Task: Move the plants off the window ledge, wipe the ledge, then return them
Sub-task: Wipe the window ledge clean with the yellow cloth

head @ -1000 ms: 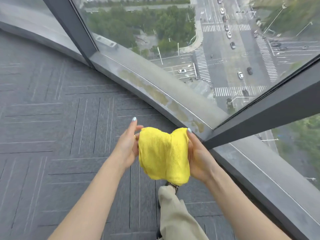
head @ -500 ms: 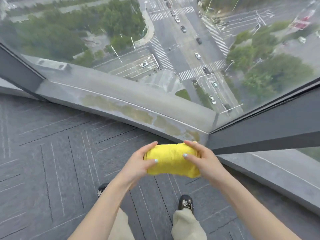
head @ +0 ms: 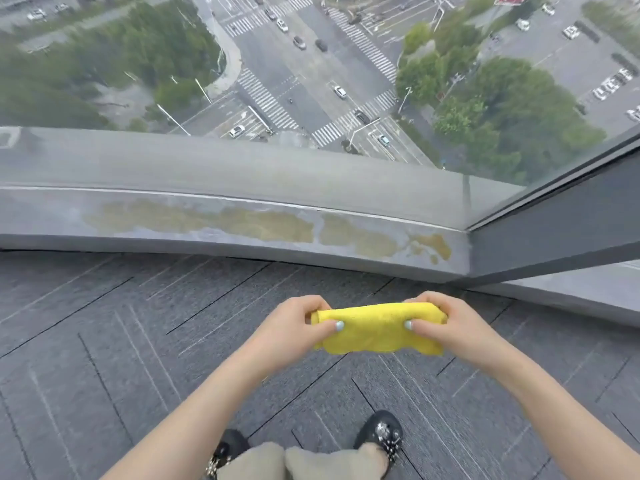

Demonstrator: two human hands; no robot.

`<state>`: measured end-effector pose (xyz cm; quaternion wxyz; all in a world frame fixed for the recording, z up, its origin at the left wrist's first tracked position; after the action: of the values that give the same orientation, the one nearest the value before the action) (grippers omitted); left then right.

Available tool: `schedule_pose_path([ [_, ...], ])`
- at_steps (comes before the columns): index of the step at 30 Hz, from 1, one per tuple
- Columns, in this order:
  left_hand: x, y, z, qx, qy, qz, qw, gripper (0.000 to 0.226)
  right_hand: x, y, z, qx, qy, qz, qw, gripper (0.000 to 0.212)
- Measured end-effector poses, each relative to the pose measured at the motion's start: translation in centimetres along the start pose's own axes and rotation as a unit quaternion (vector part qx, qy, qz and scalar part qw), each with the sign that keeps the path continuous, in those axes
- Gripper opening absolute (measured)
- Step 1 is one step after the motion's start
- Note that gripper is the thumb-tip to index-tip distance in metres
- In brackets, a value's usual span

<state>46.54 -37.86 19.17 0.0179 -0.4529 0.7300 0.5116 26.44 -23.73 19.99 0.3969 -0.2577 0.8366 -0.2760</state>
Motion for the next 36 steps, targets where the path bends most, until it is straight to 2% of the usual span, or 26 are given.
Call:
schedule_pose_path([
  [4, 5.5, -3.0, 8.2, -0.167, -0.064, -0.064, 0.982, 0.016, 5.3, 8.1, 0.2, 0.153, 0.048, 0.08, 0.984, 0.046],
  [7, 9.9, -3.0, 14.2, -0.25, -0.064, -0.079, 0.963, 0.012, 9.7, 13.1, -0.4, 0.235, 0.123, 0.115, 0.957, 0.032],
  [10, 14.5, -2.1, 19.8, -0.348, -0.041, -0.099, 0.931, 0.018, 15.3, 15.8, -2.1, 0.136, 0.277, 0.062, 0.949, 0.035],
  [12, 17.0, -1.1, 23.2, -0.391, -0.044, -0.122, 0.911, 0.014, 19.1, 16.0, -3.5, 0.036, 0.339, 0.006, 0.94, 0.039],
  [15, 19.8, 0.6, 27.6, -0.431, -0.052, -0.16, 0.886, 0.021, 23.4, 15.6, -4.8, -0.117, 0.362, -0.022, 0.924, 0.04],
  [17, 20.8, 1.5, 29.5, -0.46, -0.058, -0.188, 0.866, 0.028, 24.9, 15.7, -5.0, -0.18, 0.374, -0.031, 0.909, 0.038],
  [20, 21.8, 2.3, 30.5, -0.497, -0.025, -0.226, 0.838, 0.022, 25.6, 16.1, -4.7, -0.19, 0.418, -0.055, 0.887, 0.026],
  [24, 22.7, 1.7, 31.5, -0.499, 0.038, -0.263, 0.825, 0.012, 25.7, 17.0, -4.0, -0.22, 0.476, -0.107, 0.845, 0.023],
  [26, 22.5, 1.6, 32.5, -0.47, 0.045, -0.275, 0.837, 0.019, 25.6, 17.7, -2.8, -0.238, 0.495, -0.113, 0.828, 0.032],
  [28, 21.8, 1.1, 32.8, -0.441, 0.03, -0.277, 0.853, 0.045, 25.5, 18.4, -0.6, -0.236, 0.517, -0.122, 0.813, 0.038],
  [30, 21.0, 0.1, 31.8, -0.395, 0.011, -0.249, 0.884, 0.057, 25.4, 18.8, 1.4, -0.23, 0.497, -0.141, 0.825, 0.048],
  [33, 19.9, -2.2, 28.0, -0.252, 0.027, -0.164, 0.953, 0.04, 26.0, 19.4, 3.2, -0.242, 0.387, -0.087, 0.885, 0.071],
  [36, 19.3, -5.1, 23.0, -0.145, 0.059, -0.084, 0.984, 0.023, 26.2, 19.7, 3.6, -0.259, 0.368, -0.072, 0.89, 0.072],
])
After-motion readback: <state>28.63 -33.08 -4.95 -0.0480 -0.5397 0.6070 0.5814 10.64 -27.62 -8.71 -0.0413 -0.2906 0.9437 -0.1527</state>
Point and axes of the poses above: each hand's wrist, its own x-axis towards the middle knuckle, its own z-axis out of the palm, y = z × x, the point moved 1 cm from there along x, towards the middle knuckle, and after that the axes turned 14 degrees about y, right-handed, at the moved point
